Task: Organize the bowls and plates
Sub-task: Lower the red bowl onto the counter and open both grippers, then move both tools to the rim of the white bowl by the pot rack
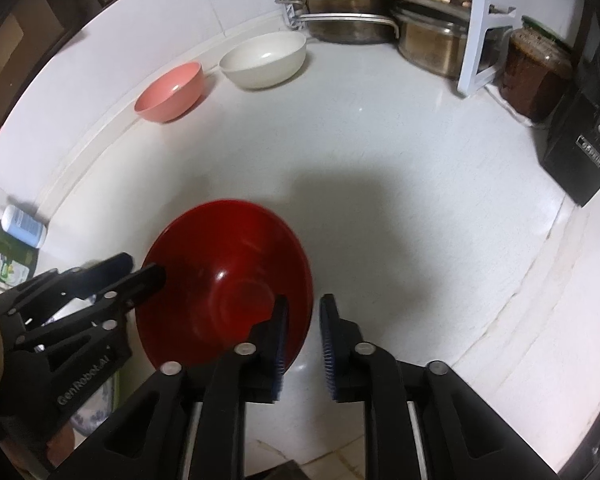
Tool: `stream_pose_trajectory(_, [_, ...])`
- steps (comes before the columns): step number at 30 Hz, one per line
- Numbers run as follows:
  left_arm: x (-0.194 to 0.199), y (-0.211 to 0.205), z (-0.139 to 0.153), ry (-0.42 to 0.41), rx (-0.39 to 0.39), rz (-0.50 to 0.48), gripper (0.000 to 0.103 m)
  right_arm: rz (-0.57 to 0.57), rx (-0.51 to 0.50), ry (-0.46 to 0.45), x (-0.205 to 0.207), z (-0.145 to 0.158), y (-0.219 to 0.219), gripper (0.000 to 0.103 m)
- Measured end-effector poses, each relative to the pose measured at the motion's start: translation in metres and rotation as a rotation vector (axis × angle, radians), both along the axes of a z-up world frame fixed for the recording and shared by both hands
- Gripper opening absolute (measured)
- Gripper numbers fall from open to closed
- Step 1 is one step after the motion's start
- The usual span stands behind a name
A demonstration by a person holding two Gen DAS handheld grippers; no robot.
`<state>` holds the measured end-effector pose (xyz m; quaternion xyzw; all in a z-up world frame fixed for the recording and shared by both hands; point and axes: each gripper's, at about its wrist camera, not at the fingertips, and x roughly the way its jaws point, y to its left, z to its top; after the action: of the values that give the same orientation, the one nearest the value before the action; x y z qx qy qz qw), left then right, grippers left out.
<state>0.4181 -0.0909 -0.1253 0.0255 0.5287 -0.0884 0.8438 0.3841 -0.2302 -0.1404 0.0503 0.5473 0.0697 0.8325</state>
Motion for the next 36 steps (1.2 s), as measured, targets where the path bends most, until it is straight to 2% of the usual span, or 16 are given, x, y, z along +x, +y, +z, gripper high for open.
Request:
stream_pose_trajectory(4, [0.003,0.006,0.013,-0.050,0.010,0.010,0.055,-0.014,-0.001,-0.027,0.002,0.009,-0.004,0.031])
stream_pose_trajectory(6, [0.006,0.009,0.021,-0.077,0.010,0.015,0.059,-0.019,0.003,-0.040,0.004,0.014,-0.005,0.034])
stream_pose_trajectory(10, [0.013,0.014,0.035,-0.116,0.011,0.014,0.063,-0.018,0.005,-0.075,0.011,0.026,-0.002,0.039])
stream_pose_trajectory(18, [0.031,0.021,0.060,-0.187,0.045,0.008,0.071,-0.001,-0.003,-0.165,0.029,0.057,0.007,0.056])
stream_pose_trajectory(20, [0.035,0.024,0.065,-0.203,0.052,0.009,0.075,0.003,-0.002,-0.181,0.034,0.062,0.008,0.058])
stream_pose_trajectory(22, [0.041,0.026,0.070,-0.223,0.062,0.010,0.083,0.003,-0.009,-0.194,0.040,0.067,0.010,0.059])
stream_pose_trajectory(30, [0.067,0.032,0.087,-0.321,0.124,0.016,0.091,0.005,-0.009,-0.253,0.074,0.080,0.012,0.065])
stream_pose_trajectory(36, [0.095,0.032,0.090,-0.317,0.134,0.009,0.091,0.003,-0.015,-0.282,0.100,0.086,0.014,0.065])
